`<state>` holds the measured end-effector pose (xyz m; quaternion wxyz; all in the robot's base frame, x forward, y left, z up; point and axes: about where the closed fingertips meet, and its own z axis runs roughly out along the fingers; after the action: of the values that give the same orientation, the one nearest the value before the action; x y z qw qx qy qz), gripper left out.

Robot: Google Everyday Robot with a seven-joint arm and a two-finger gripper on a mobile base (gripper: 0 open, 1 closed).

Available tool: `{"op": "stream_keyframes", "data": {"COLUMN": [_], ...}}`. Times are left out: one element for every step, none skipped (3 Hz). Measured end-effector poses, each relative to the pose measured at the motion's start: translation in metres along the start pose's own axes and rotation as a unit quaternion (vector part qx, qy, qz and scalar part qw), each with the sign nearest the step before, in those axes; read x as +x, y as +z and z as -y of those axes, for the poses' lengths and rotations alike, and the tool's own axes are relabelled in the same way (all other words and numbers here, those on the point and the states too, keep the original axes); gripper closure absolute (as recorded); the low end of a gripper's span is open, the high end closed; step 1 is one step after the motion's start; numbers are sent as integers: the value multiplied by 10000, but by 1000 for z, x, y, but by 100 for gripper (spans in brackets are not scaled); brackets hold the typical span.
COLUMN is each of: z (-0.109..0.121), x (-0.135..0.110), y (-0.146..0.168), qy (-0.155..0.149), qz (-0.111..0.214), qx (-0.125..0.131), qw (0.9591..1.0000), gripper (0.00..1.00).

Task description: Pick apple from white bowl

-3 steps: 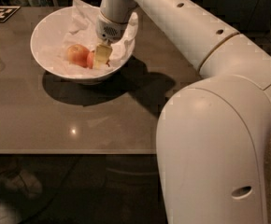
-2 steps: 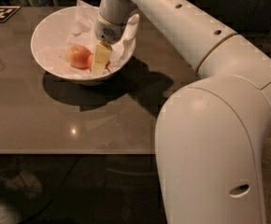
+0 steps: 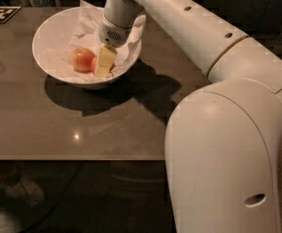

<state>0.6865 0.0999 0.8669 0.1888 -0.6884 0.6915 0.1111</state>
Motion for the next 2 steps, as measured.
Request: {"op": "stream_keyframes", "data": {"z": [0,0], "x": [0,0], "y": [0,0], "qy": [0,0], "qz": [0,0], "qx": [0,0], "qw": [10000,10000], "gripper": [13,12]}}
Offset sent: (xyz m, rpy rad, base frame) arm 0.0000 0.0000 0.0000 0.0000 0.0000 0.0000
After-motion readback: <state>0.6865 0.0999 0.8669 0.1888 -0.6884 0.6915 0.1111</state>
